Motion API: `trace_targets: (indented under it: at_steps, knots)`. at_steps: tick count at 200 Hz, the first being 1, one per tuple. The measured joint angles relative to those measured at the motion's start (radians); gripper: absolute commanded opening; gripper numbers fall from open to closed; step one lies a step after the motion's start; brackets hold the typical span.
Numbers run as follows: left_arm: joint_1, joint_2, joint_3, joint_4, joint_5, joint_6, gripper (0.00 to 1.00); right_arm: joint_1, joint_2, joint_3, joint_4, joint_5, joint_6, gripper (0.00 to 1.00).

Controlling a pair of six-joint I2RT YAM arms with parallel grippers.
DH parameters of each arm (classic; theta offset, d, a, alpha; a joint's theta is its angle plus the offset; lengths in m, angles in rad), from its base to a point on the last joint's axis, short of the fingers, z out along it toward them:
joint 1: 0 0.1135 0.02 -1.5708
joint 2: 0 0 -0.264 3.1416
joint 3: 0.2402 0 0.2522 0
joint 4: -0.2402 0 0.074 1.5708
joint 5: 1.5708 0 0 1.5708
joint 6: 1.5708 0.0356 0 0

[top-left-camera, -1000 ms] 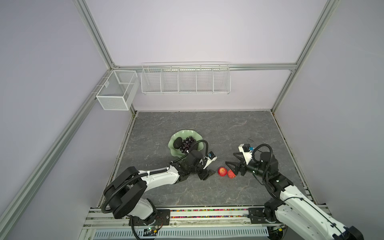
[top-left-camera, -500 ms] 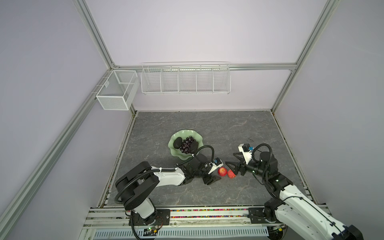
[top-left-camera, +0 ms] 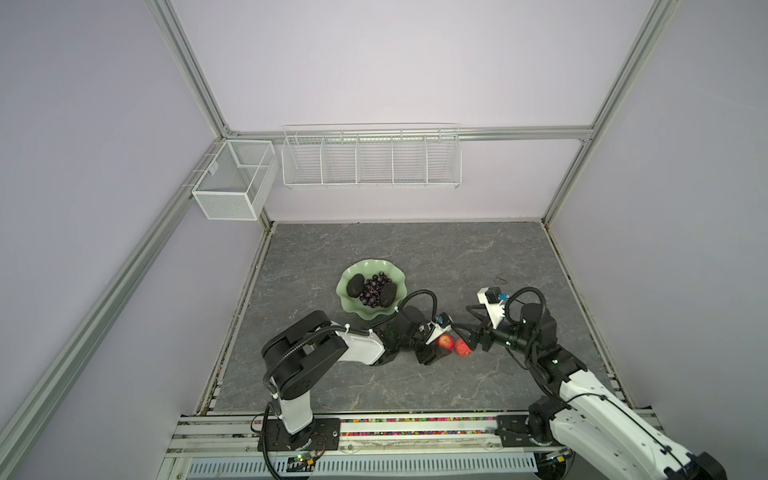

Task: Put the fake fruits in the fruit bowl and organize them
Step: 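Close the left gripper on the red apple and lift it, then carry the apple over the bowl and release it with the left gripper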

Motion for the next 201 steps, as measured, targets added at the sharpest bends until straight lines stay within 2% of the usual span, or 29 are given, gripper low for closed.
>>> trace_targets:
  at_steps: [27,109,127,148,174,201]
  knots:
    - [0.000,0.034,0.014,0.022,-0.003,-0.003,0.68,0.000,-0.024,0.000,-0.026,-0.028,0.000,0.88]
    - [0.000,0.065,0.018,0.089,-0.049,-0.011,0.49,0.000,0.000,0.000,-0.042,-0.090,0.004,0.88]
    - [0.003,0.048,-0.014,0.132,-0.062,-0.018,0.48,0.000,0.000,0.000,-0.042,-0.092,0.004,0.88]
    - [0.029,-0.022,-0.072,0.159,-0.070,-0.036,0.47,0.000,0.000,0.000,-0.039,-0.097,0.004,0.88]
    - [0.108,-0.165,-0.089,0.127,-0.100,-0.059,0.47,0.019,0.000,-0.012,0.005,-0.099,0.007,0.88]
    - [0.156,-0.335,-0.075,0.033,-0.237,-0.063,0.48,0.097,0.059,-0.013,0.068,-0.099,0.004,0.88]
